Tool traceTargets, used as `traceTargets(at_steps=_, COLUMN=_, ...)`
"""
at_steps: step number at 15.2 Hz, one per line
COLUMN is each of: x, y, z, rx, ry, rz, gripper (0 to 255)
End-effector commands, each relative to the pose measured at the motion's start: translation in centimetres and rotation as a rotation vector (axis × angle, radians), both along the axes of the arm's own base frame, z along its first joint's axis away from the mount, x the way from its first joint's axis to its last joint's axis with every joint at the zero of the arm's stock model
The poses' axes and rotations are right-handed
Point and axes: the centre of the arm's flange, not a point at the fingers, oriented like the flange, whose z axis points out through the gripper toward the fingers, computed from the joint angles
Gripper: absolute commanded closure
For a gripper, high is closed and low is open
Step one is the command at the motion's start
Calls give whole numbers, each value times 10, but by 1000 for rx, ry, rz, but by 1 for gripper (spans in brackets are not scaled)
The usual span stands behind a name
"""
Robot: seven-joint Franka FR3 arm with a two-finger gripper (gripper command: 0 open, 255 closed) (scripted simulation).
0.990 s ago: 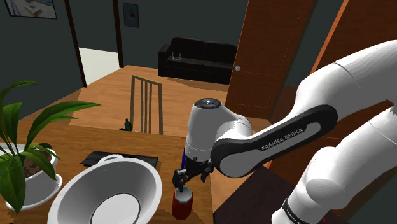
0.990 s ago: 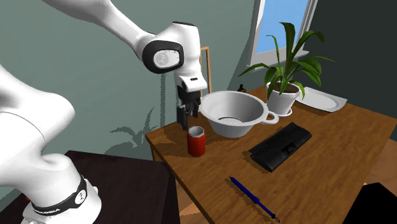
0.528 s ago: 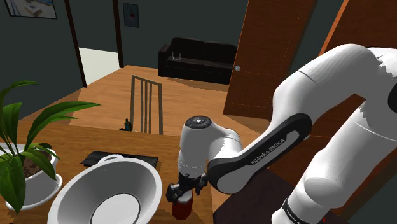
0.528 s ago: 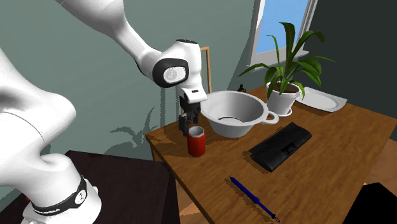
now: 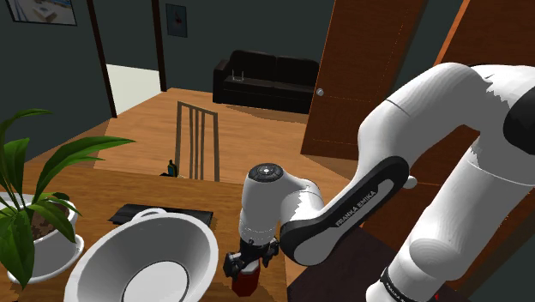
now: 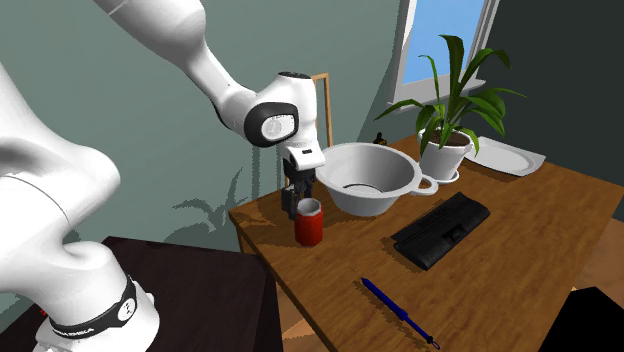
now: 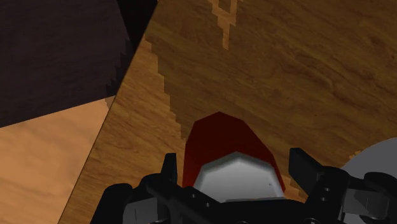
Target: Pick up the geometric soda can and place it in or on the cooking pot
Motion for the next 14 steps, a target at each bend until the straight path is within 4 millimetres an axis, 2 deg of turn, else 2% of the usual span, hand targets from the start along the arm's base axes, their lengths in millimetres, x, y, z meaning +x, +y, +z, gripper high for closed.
traceTargets(at_steps=1, x=0, y=0, z=0, rx=0, ry=0, rz=0, gripper=0)
traceTargets(at_steps=3, x=0, y=0, z=0, rx=0, ry=0, rz=0, gripper=0)
traceTargets(at_steps=4, x=0, y=0, z=0, rx=0, ry=0, rz=0, gripper=255)
traceTargets(at_steps=13, x=0, y=0, z=0, rx=0, ry=0, rz=0, gripper=255)
traceTargets(at_steps=14, x=0, y=0, z=5, rx=0, ry=0, rz=0, gripper=255)
